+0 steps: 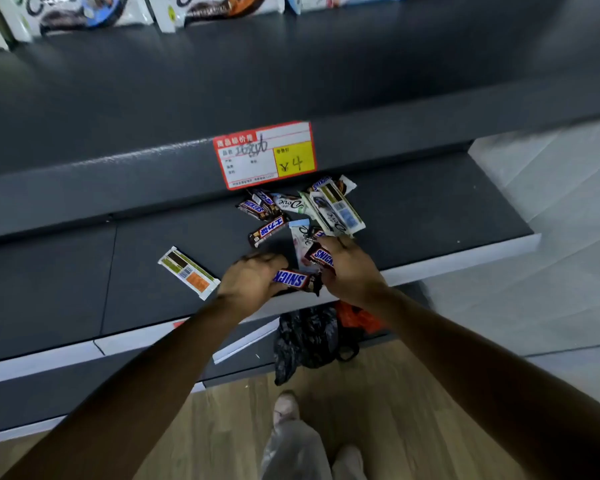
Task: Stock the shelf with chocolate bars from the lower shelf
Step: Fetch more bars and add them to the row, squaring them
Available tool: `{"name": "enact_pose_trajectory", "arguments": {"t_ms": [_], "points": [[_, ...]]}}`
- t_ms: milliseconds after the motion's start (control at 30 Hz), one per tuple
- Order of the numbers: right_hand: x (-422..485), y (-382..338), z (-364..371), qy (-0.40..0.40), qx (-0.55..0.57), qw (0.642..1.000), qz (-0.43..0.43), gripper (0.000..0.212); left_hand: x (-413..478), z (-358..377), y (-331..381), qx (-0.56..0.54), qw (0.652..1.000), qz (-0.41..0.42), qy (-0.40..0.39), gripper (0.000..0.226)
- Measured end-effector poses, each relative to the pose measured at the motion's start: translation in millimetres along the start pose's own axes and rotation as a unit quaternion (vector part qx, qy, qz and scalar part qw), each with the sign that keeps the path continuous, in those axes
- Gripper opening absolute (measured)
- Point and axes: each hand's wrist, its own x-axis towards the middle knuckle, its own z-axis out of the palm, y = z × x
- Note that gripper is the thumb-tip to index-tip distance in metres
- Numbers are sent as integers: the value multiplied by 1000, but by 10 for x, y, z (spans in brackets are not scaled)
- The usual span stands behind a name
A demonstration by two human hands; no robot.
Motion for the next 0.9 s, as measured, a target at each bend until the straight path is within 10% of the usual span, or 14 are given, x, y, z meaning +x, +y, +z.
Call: {"name": "enact_pose_trajectory", "arguments": {"t_ms": [333, 900], "points": [[-433, -103, -807, 18, -17, 997, -75, 57, -239, -722, 488, -24, 992, 106, 64, 36], [-978, -423, -1968, 263, -78, 930, -244, 43, -514, -1872, 974, 101, 916, 212, 326, 25]]}}
